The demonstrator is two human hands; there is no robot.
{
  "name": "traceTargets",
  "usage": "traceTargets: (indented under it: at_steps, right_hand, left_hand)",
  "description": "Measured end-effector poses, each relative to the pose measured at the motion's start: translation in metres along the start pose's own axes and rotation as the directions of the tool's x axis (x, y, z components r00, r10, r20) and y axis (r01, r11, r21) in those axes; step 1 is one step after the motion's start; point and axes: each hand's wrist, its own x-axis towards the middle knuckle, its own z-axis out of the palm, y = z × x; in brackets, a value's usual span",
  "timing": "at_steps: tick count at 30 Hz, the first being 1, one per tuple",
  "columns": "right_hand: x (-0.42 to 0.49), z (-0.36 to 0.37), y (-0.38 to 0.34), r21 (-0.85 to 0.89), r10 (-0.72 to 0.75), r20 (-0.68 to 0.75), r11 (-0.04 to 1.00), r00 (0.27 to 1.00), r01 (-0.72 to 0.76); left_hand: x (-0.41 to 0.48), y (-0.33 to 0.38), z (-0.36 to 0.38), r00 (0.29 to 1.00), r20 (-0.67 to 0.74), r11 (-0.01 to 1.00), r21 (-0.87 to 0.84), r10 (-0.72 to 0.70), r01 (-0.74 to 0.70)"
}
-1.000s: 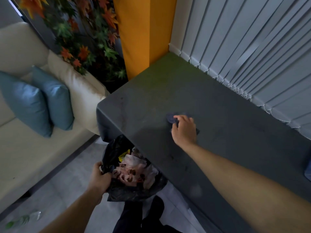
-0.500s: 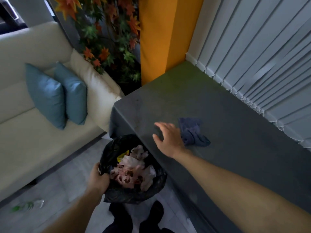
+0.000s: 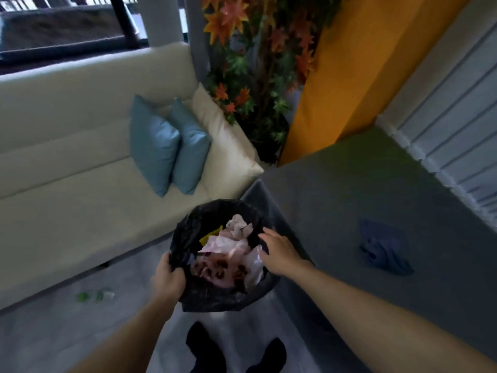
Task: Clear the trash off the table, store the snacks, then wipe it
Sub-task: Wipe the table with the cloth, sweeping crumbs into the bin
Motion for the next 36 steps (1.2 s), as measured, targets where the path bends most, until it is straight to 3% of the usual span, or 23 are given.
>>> traceTargets:
  at_steps: [8, 16, 21, 36]
  right_hand:
    - [0.032, 0.02, -0.056, 0.044, -0.019, -0.062, 0.999, 0.998, 0.022]
    - [0.059, 0.057, -0.103, 0.04, 0.034, -0.083, 0.999, 0.996, -0.031]
    - [0.079, 0.077, -0.108, 0.041, 0.074, -0.037, 0.997, 0.997, -0.072]
    - [0.232, 0.19, -0.055, -0.008, 0.136, 0.11, 0.991, 0.985, -0.136]
  left_hand:
    - [0.054, -0.008, -0.049, 0.981, -0.003, 0.947, 0.263, 0.192, -0.185]
    - [0.109, -0.032, -0.073, 0.94, 0.098, 0.723, 0.616, 0.325, -0.314]
    - [0.139, -0.053, -0.07, 0.934, 0.165, 0.591, 0.736, 0.318, -0.331]
    - [0.271, -0.154, 0.029, 0.97, 0.175, 0.634, 0.734, 0.171, -0.244]
